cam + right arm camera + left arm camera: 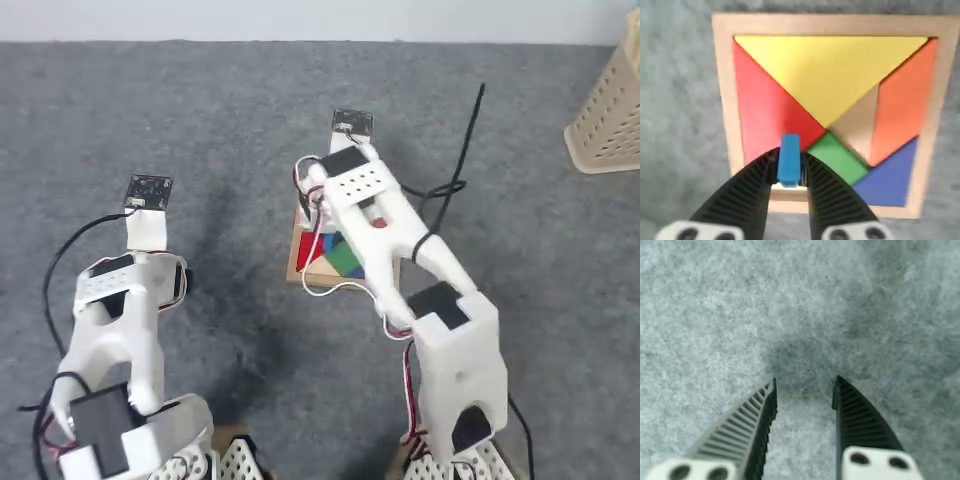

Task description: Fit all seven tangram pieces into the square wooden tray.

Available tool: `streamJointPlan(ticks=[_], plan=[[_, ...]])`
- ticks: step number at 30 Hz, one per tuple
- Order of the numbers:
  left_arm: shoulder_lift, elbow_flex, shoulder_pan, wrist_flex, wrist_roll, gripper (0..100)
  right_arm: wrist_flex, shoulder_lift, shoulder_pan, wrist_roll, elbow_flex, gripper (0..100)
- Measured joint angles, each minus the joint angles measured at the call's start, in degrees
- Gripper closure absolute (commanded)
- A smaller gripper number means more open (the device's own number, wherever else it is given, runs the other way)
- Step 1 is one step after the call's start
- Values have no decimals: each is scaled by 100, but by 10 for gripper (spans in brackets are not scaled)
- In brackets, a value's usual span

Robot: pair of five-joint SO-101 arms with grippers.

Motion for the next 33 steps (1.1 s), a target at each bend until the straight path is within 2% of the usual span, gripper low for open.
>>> streamJointPlan(ticks=[3, 9, 13, 17, 26, 31, 33], plan=[[0, 0, 0, 0, 0, 825, -79, 18, -176, -466, -88, 885], [0, 0, 0, 0, 0, 825, -88, 18, -220, -545, -167, 865], [0, 0, 0, 0, 0, 825, -62, 26, -158, -211, -492, 936], [0, 0, 0, 0, 0, 825, 229, 26, 202, 141, -1002, 990], [0, 0, 0, 0, 0, 825, 615, 26, 378, 1398, -1758, 991], [0, 0, 0, 0, 0, 825, 624, 255, -273, 3288, -1767, 991], [0, 0, 0, 0, 0, 825, 712, 387, -492, 3807, -1767, 991]])
